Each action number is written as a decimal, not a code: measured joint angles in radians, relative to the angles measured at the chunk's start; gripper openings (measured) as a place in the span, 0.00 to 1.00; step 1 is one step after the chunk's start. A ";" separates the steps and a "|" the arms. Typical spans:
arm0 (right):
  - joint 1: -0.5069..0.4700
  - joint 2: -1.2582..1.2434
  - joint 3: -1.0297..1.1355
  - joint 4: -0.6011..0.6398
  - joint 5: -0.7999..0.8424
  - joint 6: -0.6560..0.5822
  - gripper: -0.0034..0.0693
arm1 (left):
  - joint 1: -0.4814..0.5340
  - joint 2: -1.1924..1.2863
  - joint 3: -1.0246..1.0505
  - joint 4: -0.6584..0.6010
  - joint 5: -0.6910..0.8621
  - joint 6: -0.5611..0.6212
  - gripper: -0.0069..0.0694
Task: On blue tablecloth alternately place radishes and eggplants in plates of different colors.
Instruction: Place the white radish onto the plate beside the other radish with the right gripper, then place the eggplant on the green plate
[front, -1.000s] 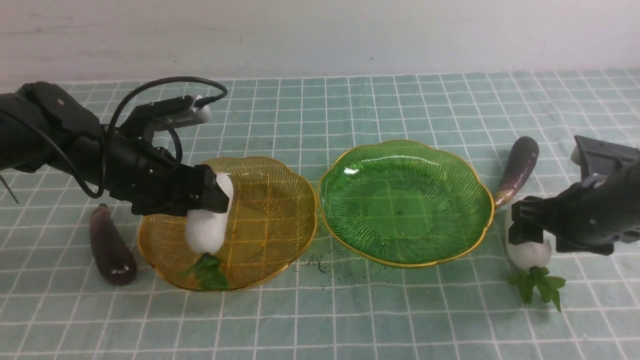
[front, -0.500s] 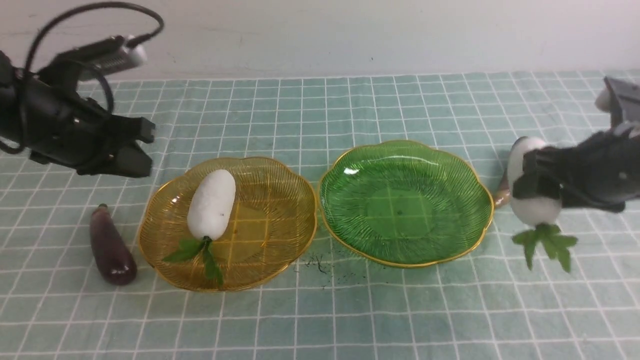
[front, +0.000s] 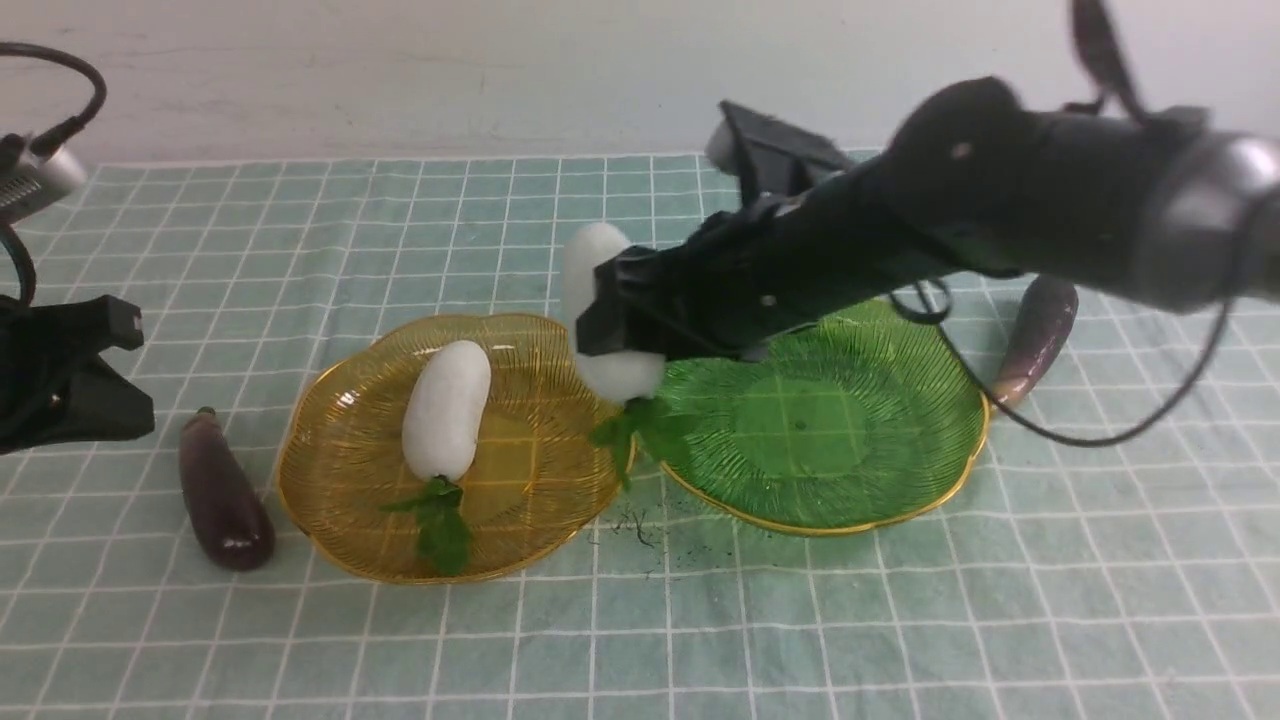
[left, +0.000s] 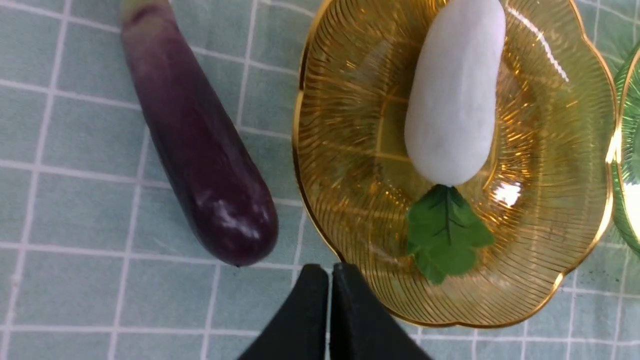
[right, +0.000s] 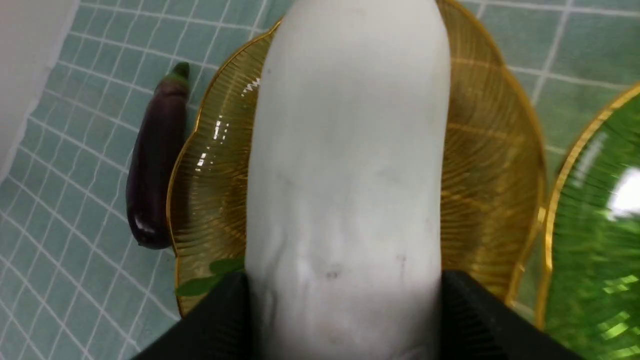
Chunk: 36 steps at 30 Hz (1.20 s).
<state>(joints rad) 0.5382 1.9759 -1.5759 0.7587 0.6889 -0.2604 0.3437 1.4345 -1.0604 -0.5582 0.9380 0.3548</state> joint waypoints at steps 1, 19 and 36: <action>0.008 0.052 -0.052 0.006 0.014 0.000 0.64 | 0.000 0.000 0.001 -0.001 0.000 0.000 0.08; -0.027 0.180 -0.492 -0.302 0.516 0.139 0.83 | 0.000 0.022 0.001 -0.002 -0.111 -0.043 0.38; -0.044 -0.062 -0.535 -0.626 0.574 0.223 0.20 | 0.000 0.397 0.001 -0.071 -0.272 -0.038 0.82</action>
<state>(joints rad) 0.4943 1.9136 -2.1114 0.1329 1.2633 -0.0372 0.3437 1.8317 -1.0591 -0.6292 0.6661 0.3167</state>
